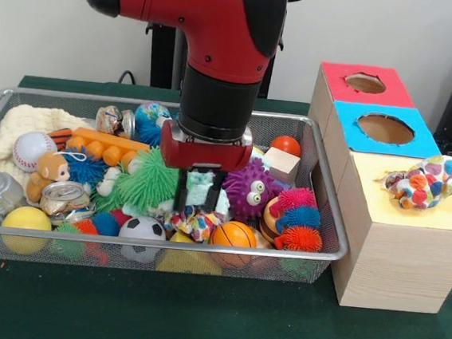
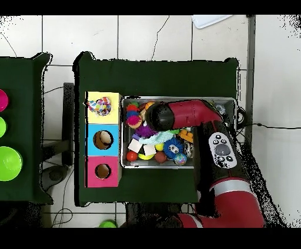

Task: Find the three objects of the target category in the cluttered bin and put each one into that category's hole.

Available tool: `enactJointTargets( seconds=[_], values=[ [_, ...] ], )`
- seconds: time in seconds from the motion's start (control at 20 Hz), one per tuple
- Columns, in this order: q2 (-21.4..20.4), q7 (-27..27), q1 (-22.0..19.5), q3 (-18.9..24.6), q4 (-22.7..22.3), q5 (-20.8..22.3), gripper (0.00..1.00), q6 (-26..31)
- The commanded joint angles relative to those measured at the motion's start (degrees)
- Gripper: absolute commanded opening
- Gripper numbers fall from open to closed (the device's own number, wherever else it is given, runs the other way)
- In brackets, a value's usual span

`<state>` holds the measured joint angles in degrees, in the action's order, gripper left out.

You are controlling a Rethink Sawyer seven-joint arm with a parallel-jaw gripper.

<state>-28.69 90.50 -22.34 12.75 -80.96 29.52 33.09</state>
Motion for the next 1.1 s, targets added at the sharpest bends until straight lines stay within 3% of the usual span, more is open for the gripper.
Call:
enactJointTargets(
  seconds=[0.05, 0.65, 1.1],
  values=[
    [-0.1, -1.1, -0.6, 2.3, -3.9, -1.2, 1.0, 5.5],
    [2.1, -0.5, -0.7, 2.4, -2.9, -0.9, 1.0, 4.3],
    [2.6, -0.5, -0.5, 2.5, -2.9, 1.4, 1.0, -1.0]
  ],
)
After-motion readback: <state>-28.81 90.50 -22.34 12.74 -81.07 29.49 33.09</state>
